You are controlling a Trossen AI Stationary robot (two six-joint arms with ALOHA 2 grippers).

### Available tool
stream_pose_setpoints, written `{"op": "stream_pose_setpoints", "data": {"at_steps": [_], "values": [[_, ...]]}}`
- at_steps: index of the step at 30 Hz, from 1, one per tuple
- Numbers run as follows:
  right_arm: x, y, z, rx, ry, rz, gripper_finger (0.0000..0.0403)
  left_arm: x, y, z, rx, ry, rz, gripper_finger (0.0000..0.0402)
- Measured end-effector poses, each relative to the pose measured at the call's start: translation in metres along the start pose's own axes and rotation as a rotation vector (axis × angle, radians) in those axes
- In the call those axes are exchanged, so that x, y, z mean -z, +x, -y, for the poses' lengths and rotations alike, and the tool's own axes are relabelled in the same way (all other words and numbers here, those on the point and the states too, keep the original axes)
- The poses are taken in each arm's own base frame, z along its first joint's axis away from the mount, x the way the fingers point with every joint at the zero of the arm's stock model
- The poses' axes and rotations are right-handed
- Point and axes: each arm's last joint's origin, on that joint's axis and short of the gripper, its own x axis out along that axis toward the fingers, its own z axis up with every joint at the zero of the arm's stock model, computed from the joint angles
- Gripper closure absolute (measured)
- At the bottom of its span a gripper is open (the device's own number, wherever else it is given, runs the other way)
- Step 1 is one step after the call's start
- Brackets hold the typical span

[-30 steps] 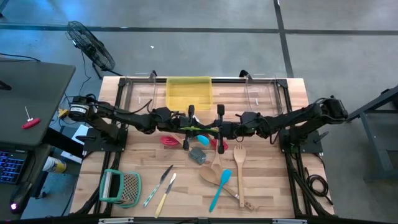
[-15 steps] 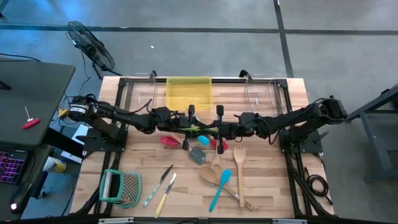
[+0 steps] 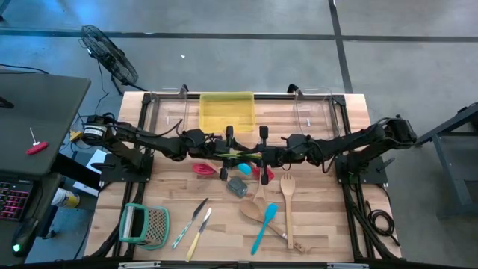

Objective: Pick & Place Kitchen Items
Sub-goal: Put the green spatula into the yellow bin

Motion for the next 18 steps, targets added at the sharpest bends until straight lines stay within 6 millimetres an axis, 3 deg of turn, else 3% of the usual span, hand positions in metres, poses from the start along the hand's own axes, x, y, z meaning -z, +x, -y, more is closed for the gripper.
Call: {"op": "stream_pose_setpoints", "data": {"at_steps": [10, 18], "values": [[-0.0006, -0.0003, 0.0, -0.006, 0.0, 0.005, 0.0394, 0.0009, -0.0001, -0.0005, -0.017, 0.0, -0.006, 0.0264], [-0.0008, -0.0003, 0.0, -0.006, -0.002, 0.006, 0.0394, 0.0014, -0.0002, -0.001, -0.038, 0.0, -0.01, 0.0347]]}}
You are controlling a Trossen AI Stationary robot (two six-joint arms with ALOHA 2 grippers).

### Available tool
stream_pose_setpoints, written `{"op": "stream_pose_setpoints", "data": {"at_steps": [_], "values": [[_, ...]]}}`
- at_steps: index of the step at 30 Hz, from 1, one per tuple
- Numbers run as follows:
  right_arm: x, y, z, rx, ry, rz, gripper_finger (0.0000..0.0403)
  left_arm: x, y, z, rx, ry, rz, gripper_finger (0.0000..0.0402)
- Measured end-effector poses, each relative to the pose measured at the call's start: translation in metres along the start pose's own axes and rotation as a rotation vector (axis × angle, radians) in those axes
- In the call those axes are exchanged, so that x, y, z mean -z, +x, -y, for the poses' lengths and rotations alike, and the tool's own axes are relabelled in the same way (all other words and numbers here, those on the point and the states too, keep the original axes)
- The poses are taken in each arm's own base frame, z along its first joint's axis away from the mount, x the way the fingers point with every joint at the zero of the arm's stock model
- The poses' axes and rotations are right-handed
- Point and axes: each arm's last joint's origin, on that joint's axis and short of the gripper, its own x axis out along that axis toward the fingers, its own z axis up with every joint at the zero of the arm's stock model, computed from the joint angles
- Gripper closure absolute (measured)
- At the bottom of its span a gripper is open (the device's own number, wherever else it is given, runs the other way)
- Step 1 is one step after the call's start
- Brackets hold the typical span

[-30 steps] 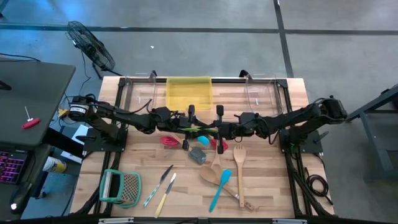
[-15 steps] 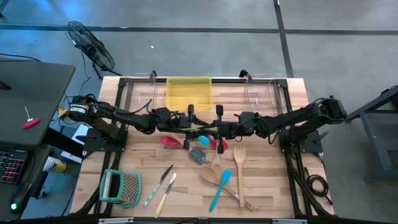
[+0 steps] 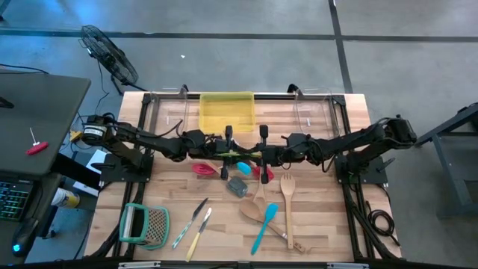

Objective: Pick & Place Kitchen Items
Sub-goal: Put the green spatula into the yellow bin

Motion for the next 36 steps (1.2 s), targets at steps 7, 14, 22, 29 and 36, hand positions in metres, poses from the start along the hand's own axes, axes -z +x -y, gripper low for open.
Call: {"op": "stream_pose_setpoints", "data": {"at_steps": [7, 14, 22, 29, 36], "values": [[0.0, 0.0, 0.0, 0.002, 0.006, -0.001, 0.0394, 0.0, 0.0, 0.0, -0.001, 0.03, 0.0, 0.0376], [0.001, 0.0, 0.0, -0.003, 0.005, -0.016, 0.0387, 0.002, 0.0, 0.0, -0.002, 0.029, -0.019, 0.0376], [0.004, -0.001, -0.001, 0.017, 0.048, -0.057, 0.0323, 0.005, 0.0, 0.0, -0.007, 0.023, -0.049, 0.0382], [0.004, -0.002, -0.011, 0.108, 0.034, -0.113, 0.0257, 0.01, 0.0, 0.0, -0.02, 0.016, -0.098, 0.0382], [0.004, -0.007, -0.027, 0.302, -0.022, -0.221, 0.0195, 0.015, -0.001, 0.0, -0.022, -0.028, -0.151, 0.0382]]}}
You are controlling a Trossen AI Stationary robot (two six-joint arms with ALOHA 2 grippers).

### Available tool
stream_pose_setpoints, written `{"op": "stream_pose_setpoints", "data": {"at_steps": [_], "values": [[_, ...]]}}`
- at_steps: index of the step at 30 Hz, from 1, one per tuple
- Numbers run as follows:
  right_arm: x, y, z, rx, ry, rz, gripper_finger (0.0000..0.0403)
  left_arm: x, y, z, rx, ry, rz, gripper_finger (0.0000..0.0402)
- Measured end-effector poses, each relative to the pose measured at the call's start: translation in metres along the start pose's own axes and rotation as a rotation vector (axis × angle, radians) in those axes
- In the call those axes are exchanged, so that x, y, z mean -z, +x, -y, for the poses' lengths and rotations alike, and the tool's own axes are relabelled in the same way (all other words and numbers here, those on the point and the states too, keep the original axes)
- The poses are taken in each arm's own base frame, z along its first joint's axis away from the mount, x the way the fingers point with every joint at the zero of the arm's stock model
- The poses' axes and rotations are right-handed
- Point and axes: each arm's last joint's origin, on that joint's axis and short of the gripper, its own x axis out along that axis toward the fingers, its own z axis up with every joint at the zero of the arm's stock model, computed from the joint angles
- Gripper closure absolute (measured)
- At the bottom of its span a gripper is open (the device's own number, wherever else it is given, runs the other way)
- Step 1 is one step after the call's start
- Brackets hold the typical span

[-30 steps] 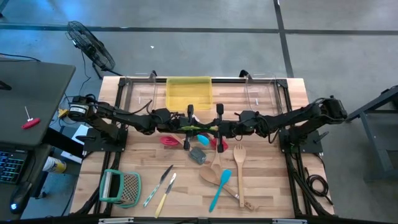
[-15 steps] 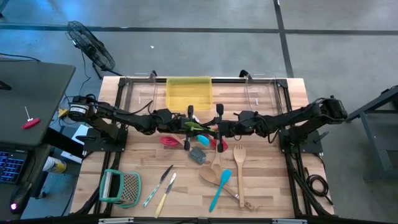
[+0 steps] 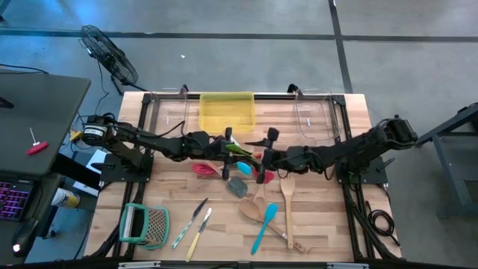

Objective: Pick & Place Kitchen Items
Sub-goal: Put the green spatula into the yellow bin

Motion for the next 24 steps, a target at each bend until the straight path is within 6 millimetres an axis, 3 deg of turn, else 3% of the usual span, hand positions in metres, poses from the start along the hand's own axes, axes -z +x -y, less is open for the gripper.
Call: {"op": "stream_pose_setpoints", "data": {"at_steps": [5, 10, 18, 24], "values": [[0.006, -0.009, -0.014, 0.038, -0.053, -0.095, 0.0168, 0.002, -0.003, -0.001, -0.027, 0.001, -0.065, 0.0382], [0.013, -0.016, -0.024, 0.001, -0.003, -0.172, 0.0166, -0.007, -0.012, -0.004, -0.111, 0.024, -0.167, 0.0382], [0.018, -0.021, -0.03, -0.033, 0.054, -0.221, 0.0171, -0.039, -0.017, -0.01, -0.199, 0.077, -0.433, 0.0382], [0.021, -0.021, -0.03, -0.041, 0.072, -0.244, 0.0172, -0.076, -0.021, -0.018, -0.314, 0.172, -0.573, 0.0382]]}}
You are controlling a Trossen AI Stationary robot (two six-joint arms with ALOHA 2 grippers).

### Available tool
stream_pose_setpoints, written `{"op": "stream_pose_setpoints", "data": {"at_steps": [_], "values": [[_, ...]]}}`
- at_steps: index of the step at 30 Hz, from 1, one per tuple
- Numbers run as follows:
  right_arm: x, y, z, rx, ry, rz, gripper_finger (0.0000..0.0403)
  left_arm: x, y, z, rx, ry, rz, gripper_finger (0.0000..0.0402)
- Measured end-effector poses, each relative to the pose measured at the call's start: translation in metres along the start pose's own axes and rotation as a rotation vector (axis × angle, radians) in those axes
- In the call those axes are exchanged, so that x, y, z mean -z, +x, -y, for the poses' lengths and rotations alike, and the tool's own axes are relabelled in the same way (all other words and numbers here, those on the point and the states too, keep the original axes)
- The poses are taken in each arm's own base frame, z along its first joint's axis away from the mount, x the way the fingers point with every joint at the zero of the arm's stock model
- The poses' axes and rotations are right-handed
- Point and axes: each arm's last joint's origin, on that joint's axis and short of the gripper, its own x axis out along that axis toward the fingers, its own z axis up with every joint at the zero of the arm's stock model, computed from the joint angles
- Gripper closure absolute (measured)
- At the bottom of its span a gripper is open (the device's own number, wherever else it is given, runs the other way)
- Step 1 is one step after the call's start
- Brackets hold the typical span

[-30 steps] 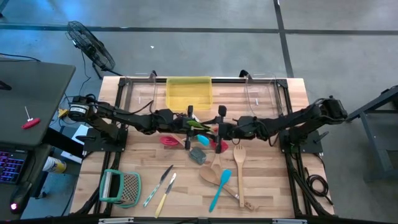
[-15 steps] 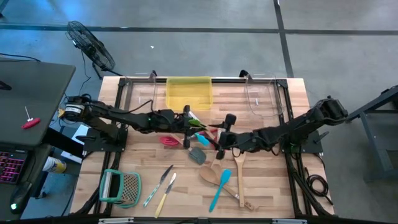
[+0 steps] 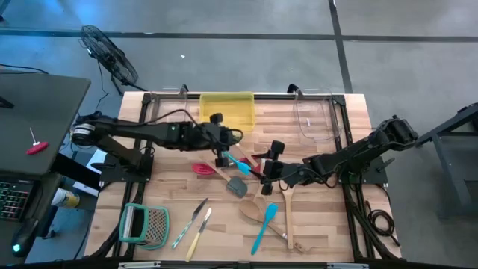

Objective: Pick & Place Kitchen Items
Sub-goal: Put the green spatula into the yellow bin

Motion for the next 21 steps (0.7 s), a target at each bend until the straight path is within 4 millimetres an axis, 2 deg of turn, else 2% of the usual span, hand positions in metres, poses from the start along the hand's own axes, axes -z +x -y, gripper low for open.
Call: {"op": "stream_pose_setpoints", "data": {"at_steps": [5, 11, 17, 21], "values": [[0.004, -0.002, -0.003, -0.01, 0.033, -0.031, 0.0172, -0.022, -0.018, -0.027, -0.14, 0.031, -0.038, 0.0382], [0.011, -0.008, -0.011, -0.035, 0.02, -0.053, 0.0172, -0.022, -0.02, -0.076, -0.239, -0.015, -0.154, 0.0382], [0.02, -0.01, -0.013, -0.04, 0.048, -0.074, 0.0172, -0.004, -0.008, -0.117, -0.245, -0.1, -0.228, 0.0382], [0.024, -0.009, -0.013, -0.038, 0.064, -0.082, 0.0172, 0.005, 0.012, -0.131, -0.206, -0.126, -0.258, 0.0382]]}}
